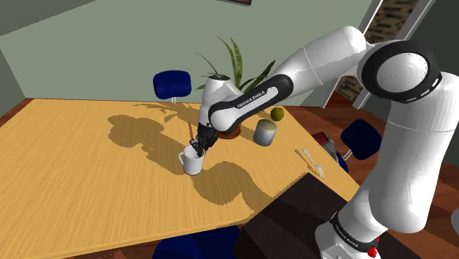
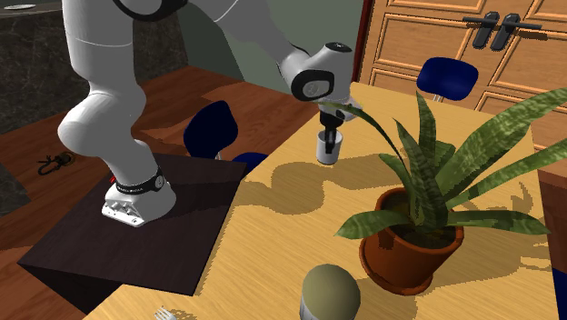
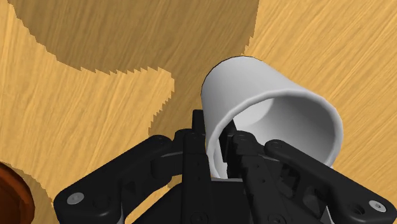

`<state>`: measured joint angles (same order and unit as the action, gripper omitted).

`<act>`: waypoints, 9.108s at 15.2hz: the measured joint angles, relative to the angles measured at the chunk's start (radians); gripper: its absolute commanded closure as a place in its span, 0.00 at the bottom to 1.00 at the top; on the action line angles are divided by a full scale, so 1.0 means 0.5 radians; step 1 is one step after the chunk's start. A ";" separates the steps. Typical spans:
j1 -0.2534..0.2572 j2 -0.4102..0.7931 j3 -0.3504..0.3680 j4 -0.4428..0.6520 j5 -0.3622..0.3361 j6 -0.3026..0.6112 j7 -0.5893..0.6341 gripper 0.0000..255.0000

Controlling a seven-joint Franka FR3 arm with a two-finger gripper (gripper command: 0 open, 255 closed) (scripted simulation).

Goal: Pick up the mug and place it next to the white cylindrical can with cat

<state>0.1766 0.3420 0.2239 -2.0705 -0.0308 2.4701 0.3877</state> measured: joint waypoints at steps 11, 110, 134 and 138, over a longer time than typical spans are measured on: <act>-0.022 -0.189 0.024 0.074 0.055 -0.259 -0.029 1.00; -1.260 0.365 -0.870 0.440 0.589 -0.262 -2.457 1.00; -1.031 -0.046 -0.669 0.000 -0.247 -0.090 -3.759 0.00; -1.031 -0.043 -0.669 0.001 -0.247 -0.088 -3.758 0.00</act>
<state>-0.3387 0.3203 -0.1108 -2.0701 -0.1543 2.4262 -1.4913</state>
